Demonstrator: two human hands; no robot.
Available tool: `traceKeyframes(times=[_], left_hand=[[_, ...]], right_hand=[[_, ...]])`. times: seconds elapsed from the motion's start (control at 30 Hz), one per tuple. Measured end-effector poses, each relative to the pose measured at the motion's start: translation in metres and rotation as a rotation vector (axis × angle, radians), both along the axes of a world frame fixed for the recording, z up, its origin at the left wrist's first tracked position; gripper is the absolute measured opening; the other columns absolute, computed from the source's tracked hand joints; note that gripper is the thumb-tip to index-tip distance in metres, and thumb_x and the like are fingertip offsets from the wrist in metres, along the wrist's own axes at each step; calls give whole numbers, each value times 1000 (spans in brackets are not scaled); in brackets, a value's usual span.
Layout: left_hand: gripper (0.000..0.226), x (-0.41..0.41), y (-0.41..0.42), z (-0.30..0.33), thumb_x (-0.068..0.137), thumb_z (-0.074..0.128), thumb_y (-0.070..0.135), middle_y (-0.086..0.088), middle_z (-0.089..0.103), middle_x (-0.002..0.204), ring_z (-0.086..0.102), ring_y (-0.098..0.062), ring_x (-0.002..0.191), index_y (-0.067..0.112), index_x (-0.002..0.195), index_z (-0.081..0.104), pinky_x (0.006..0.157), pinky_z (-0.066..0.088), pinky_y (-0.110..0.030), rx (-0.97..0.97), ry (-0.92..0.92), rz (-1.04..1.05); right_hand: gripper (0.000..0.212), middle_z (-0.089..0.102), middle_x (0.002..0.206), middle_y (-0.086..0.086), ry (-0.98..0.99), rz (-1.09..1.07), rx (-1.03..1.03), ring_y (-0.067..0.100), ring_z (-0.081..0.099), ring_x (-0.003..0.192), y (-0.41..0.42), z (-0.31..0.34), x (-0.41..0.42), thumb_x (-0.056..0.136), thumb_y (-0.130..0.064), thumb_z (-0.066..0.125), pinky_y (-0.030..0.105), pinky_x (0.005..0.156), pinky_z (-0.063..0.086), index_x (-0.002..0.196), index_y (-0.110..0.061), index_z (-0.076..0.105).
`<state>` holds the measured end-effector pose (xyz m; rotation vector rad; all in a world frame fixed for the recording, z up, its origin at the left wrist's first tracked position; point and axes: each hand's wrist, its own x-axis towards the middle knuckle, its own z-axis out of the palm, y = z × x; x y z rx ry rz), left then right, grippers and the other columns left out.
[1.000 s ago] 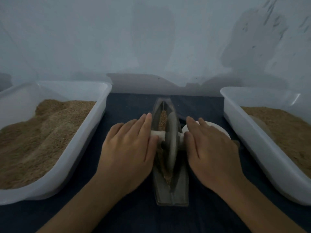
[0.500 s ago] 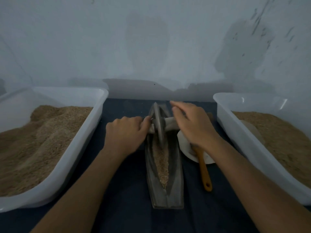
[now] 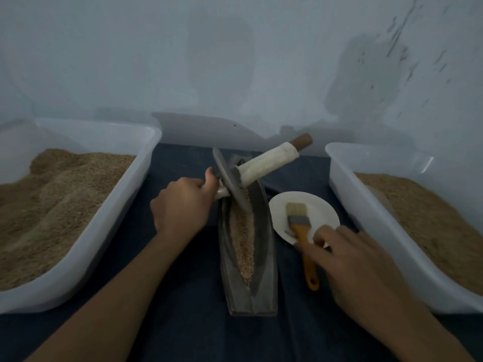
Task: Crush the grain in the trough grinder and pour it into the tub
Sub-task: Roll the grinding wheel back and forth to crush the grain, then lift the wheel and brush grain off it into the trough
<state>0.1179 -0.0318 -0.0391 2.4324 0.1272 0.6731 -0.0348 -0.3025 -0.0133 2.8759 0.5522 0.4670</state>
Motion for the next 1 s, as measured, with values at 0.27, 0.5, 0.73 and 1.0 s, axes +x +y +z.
traceKeyframes(times=[0.27, 0.5, 0.73, 1.0], left_hand=[[70, -1, -4, -1, 94, 23, 73, 24, 56, 47, 58, -16, 54, 36, 47, 60, 57, 31, -32, -361, 78, -51], [67, 2, 1, 2, 92, 27, 65, 6, 54, 48, 58, -23, 59, 16, 55, 53, 61, 40, -37, -613, 65, -22], [79, 5, 4, 2, 85, 25, 68, -14, 71, 72, 70, -33, 73, 2, 75, 68, 76, 55, -49, -686, 88, -21], [64, -1, -1, 8, 94, 31, 62, -12, 71, 71, 67, -30, 70, 16, 57, 57, 68, 48, -38, -594, 77, -19]], right_hand=[[62, 60, 90, -5, 42, 109, -94, 19, 57, 74, -3, -11, -2, 54, -11, 92, 32, 59, 39, 111, -28, 75], [32, 62, 90, -2, -164, 234, 26, 23, 58, 71, -2, -9, 8, 76, -11, 79, 35, 58, 44, 107, -17, 72], [20, 57, 89, -4, -352, 183, 390, 13, 50, 76, 7, 24, 23, 99, -20, 58, 35, 69, 45, 112, -9, 71], [9, 53, 76, -7, -632, 205, 790, 10, 51, 63, 51, 63, 68, 106, -17, 57, 15, 58, 40, 100, -13, 63]])
